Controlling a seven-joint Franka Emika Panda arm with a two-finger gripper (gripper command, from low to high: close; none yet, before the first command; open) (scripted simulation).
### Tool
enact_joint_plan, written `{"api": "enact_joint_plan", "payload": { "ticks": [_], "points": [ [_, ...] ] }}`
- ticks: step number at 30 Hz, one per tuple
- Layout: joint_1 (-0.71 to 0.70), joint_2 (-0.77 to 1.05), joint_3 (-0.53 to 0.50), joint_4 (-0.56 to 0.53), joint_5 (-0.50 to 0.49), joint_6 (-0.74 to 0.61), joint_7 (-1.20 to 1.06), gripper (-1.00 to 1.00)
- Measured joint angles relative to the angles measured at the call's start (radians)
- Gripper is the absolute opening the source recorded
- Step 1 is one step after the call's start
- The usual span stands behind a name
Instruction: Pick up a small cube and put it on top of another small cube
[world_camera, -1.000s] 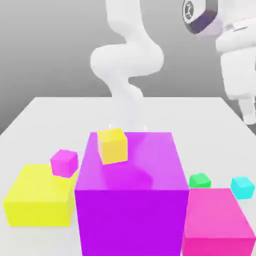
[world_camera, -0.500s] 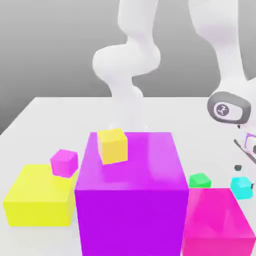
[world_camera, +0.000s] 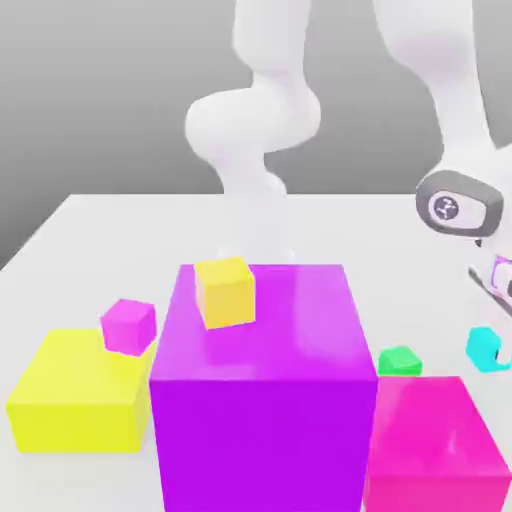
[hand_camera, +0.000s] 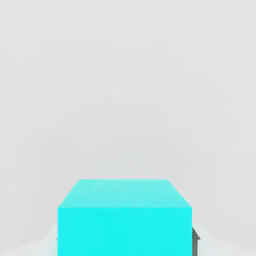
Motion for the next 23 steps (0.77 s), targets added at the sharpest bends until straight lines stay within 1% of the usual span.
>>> {"api": "enact_joint_plan", "payload": {
  "ticks": [4,7,15,16,17,19,20,23],
  "points": [
    [-0.16,-0.146,-0.074,0.031,0.039,-0.171,0.008,-1.0],
    [-0.233,-0.252,-0.122,0.055,0.05,-0.3,0.028,-1.0],
    [-0.46,-0.532,-0.3,0.122,0.025,-0.647,0.117,-1.0],
    [-0.481,-0.55,-0.315,0.118,0.021,-0.662,0.125,-1.0],
    [-0.492,-0.551,-0.324,0.103,0.019,-0.648,0.129,-1.0],
    [-0.502,-0.532,-0.333,0.057,0.018,-0.584,0.13,-1.0],
    [-0.504,-0.519,-0.335,0.031,0.017,-0.546,0.13,1.0],
    [-0.504,-0.519,-0.335,0.031,0.017,-0.546,0.13,1.0]
  ]
}}
